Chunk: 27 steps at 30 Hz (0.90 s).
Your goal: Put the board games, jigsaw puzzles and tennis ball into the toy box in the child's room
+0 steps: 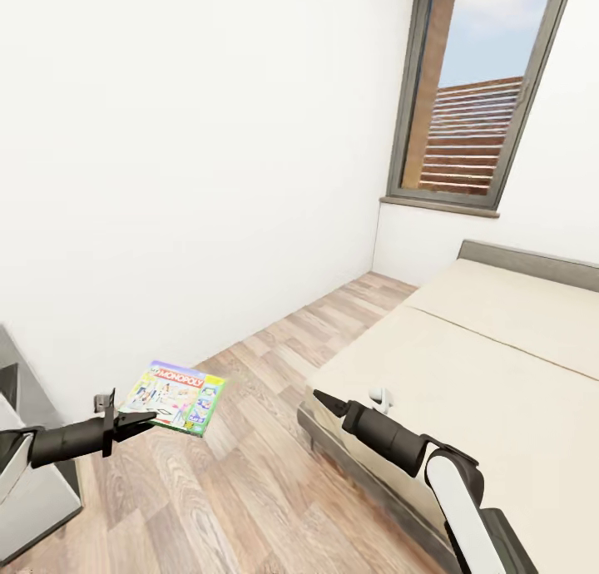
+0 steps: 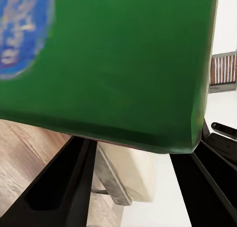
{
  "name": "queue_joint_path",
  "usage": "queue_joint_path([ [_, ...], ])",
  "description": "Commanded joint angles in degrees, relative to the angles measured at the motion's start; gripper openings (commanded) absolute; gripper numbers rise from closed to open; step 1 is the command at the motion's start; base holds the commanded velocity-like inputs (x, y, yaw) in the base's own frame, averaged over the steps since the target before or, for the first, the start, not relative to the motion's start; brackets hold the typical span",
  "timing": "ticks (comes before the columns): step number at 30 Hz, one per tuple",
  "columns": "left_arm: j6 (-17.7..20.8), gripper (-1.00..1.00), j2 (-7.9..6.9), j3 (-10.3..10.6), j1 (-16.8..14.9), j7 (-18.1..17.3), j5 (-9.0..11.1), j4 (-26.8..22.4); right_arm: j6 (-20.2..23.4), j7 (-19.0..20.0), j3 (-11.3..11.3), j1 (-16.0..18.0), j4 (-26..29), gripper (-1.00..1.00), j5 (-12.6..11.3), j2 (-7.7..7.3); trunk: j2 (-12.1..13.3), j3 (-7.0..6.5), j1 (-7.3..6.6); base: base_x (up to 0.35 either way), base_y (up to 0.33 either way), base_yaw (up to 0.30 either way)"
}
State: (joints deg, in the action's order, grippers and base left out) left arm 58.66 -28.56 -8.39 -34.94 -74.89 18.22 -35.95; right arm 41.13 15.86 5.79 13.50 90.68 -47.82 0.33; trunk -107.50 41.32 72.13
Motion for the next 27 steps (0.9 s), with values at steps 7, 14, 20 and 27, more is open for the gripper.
queue_joint_path([
  [7, 0.87, -1.0, -0.08, -0.64, -0.04, -0.34, 0.55, -0.11, 0.28, 0.2, -0.07, 0.03, 0.02, 1.0, 0.01, 0.03, 0.77, -0.31, -0.45, -0.019, 0.0, 0.284],
  [14, 0.93, -1.0, 0.0, -1.24, -0.04, -0.42, 0.61, -0.34, 0.27, 0.22, -0.1, 0.03, 0.02, 1.0, -0.02, 0.03, 3.58, -1.56, -1.99, -0.001, 0.0, 0.09],
  [20, 0.85, -1.0, 0.57, -1.21, -0.04, -0.37, 0.55, -0.37, 0.27, 0.22, -0.16, 0.03, 0.02, 1.0, -0.08, 0.03, 5.99, -2.64, -3.31, 0.0, 0.0, 0.004],
  [27, 0.84, -1.0, 1.11, -1.19, -0.04, -0.35, 0.5, -0.39, 0.27, 0.22, -0.16, 0.03, -0.02, 1.0, -0.02, 0.03, 8.8, -3.9, -4.85, 0.0, 0.0, 0.0],
])
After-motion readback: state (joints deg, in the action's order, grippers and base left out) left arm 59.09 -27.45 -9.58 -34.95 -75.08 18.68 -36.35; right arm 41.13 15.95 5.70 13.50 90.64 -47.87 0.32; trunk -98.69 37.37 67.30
